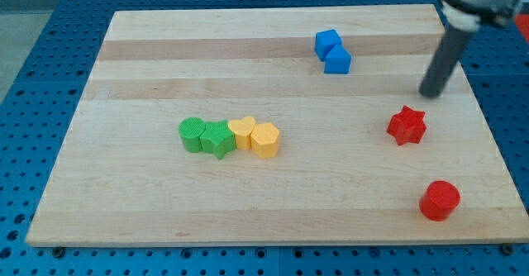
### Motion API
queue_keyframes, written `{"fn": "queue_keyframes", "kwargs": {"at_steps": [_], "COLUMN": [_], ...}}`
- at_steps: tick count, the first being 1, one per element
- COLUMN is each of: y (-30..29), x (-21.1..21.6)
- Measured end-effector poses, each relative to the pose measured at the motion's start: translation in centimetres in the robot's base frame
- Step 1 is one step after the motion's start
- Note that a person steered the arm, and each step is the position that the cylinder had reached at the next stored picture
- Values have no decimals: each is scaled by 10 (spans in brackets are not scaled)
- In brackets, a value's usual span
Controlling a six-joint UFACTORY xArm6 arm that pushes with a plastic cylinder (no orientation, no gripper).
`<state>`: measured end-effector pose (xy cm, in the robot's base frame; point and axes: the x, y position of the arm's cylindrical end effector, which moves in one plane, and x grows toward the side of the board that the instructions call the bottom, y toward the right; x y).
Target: Slide the red star slightly to the right side of the board
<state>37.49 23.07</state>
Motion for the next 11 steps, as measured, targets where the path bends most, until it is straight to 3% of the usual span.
{"fn": "queue_keyframes", "kwargs": {"at_steps": [1,2,4,5,7,9,10,11], "y": [-5,-88,-79,-77,-133,-91,-91,-91], "x": [-29,30,123,104,26,17,52,53]}}
